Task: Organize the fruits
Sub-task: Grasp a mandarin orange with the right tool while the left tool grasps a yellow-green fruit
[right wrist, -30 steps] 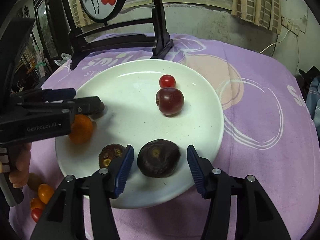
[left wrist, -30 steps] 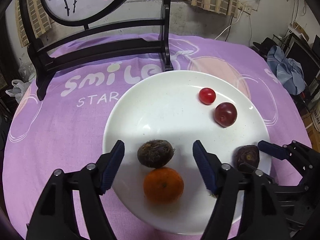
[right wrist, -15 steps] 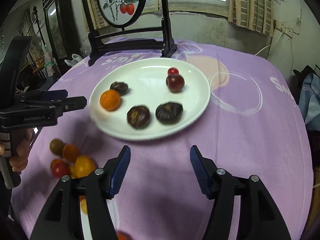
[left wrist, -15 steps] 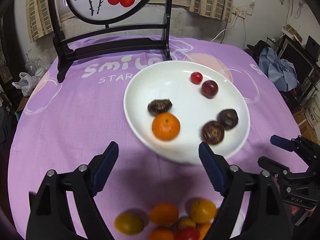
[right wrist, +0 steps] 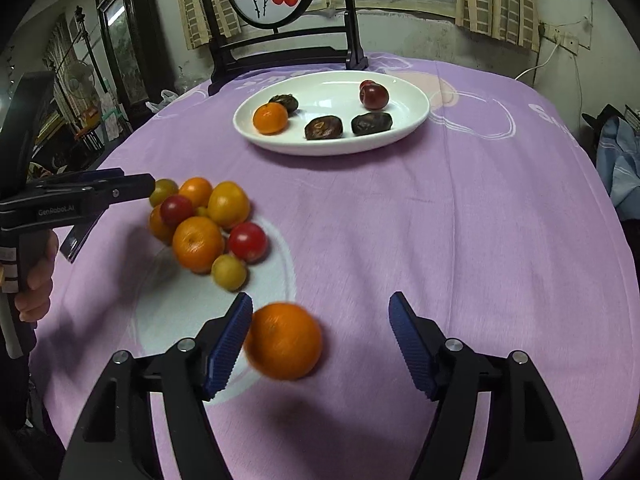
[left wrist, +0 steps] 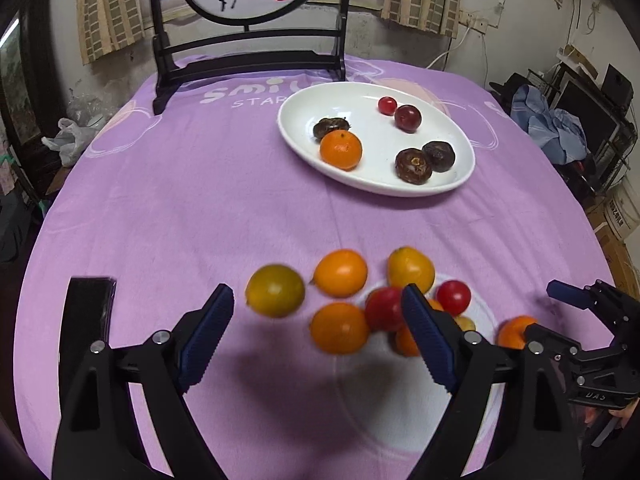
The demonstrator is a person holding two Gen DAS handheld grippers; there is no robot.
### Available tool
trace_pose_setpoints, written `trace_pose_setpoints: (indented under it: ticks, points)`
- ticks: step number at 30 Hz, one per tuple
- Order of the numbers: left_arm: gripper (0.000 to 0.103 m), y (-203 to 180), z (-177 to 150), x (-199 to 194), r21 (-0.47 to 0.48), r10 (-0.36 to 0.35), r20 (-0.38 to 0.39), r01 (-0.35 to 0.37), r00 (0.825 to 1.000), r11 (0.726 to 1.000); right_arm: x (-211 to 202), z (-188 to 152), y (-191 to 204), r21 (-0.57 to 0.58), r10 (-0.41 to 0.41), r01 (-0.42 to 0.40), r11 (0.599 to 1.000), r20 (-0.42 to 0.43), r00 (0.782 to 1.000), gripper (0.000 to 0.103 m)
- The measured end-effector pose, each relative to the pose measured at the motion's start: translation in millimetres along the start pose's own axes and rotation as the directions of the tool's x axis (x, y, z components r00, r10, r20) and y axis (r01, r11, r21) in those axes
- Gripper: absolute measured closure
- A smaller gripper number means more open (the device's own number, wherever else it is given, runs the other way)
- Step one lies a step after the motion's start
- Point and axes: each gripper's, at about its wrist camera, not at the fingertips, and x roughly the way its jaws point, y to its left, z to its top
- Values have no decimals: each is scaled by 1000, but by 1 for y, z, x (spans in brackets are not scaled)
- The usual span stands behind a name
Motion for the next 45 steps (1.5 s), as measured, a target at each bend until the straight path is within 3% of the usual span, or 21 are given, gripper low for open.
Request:
trace_pose_setpoints:
  ticks: [11, 15, 16, 17, 19, 29, 34, 36, 42, 45]
  points:
    - [20, 19, -46, -4, -25, 25, -26, -25, 999, 999, 7, -21, 24, -56, -73, 71, 996, -24, 997, 26]
    - [20, 31, -54, 0, -41, 30, -46, -32, 999, 999, 19, -19, 30, -81, -137, 134, 988, -35, 990, 26]
    - [20, 33, -55, 0, -45, 31, -48, -33, 998, 998, 22, -19, 30, -77, -130, 127, 989, -42, 991, 28]
    - [20, 36, -55, 1, -50, 34, -51, -36, 998, 998, 25, -20, 30, -68, -111, 107, 992, -47, 993, 41]
    - [20, 41, -56, 4, -61, 33, -60, -37, 998, 997, 24, -20, 32, -79, -120, 118, 990, -21, 993, 57]
    - [20, 57, -57, 18, -64, 85, -94, -91, 992, 994, 18, -21, 8, 33, 43, -45, 998, 43, 998, 57]
    - [20, 52, -44, 33, -38, 62, -104, -66, 993, 997, 19, -23, 12, 11, 50, -51, 999, 38, 998, 57]
    - [26, 49, -39, 40, -17, 50, -110, -52, 993, 998, 19, -24, 14, 6, 58, -59, 998, 34, 998, 57]
    - [28, 38, -22, 54, 78, 74, -100, -66, 992, 995, 18, -25, 15, 5, 68, -68, 998, 32, 997, 57]
    - [39, 39, -13, 59, 83, 57, -102, -48, 993, 995, 19, -25, 15, 7, 69, -69, 998, 28, 997, 57]
